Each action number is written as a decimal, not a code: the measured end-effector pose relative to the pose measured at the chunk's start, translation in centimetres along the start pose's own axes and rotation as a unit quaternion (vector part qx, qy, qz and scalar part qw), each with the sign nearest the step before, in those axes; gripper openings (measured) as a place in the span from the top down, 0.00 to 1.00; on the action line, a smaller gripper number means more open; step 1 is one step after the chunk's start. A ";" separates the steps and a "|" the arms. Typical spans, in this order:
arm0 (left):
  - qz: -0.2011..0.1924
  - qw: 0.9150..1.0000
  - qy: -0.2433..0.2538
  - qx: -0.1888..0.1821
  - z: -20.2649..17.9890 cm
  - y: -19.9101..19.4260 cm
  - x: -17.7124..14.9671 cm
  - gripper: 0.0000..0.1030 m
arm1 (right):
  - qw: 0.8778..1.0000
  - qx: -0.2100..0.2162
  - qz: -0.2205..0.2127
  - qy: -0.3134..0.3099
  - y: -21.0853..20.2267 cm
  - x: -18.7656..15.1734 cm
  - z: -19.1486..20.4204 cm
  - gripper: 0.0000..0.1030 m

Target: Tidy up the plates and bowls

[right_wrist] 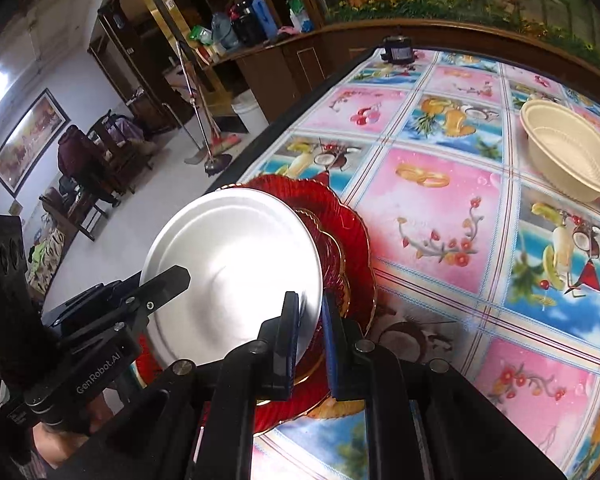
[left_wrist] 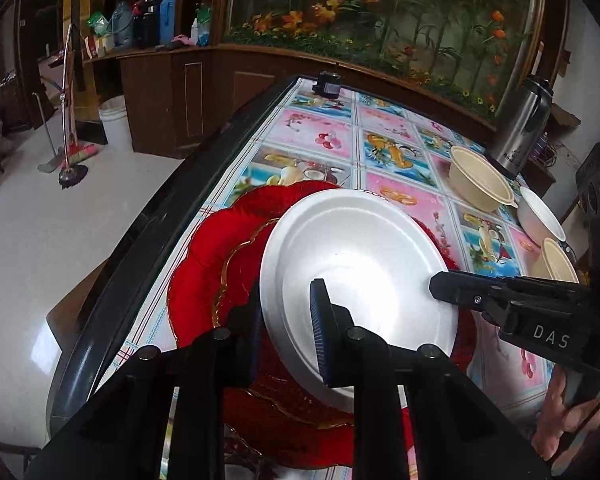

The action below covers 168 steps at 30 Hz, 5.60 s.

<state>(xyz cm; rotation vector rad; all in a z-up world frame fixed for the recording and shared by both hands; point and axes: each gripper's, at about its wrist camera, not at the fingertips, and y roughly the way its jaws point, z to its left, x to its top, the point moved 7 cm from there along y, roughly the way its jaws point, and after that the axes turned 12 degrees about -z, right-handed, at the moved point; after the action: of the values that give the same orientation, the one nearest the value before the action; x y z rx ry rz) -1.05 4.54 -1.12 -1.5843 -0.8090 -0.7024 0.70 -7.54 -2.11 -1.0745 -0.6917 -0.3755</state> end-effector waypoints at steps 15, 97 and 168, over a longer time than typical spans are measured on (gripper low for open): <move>0.014 1.000 -0.014 0.009 1.1 0.5 -0.4 0.81 | 1.000 -0.005 0.007 -0.005 0.9 -0.4 -0.1 0.84; 0.056 0.974 0.149 -0.160 -19.2 -2.8 -3.1 0.60 | 0.964 -0.122 -0.148 0.184 -18.0 -3.1 -25.6 0.45; 0.063 0.965 0.182 -0.176 -25.0 -0.2 -5.3 0.80 | 0.969 -0.114 -0.120 0.183 -18.0 -7.7 -21.2 0.87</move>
<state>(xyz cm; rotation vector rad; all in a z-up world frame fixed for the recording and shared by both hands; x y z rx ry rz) -4.45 -20.76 -1.44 -1.7309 -0.3192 -1.0481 -8.65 -34.83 -1.56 -1.1001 -0.4535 -0.8561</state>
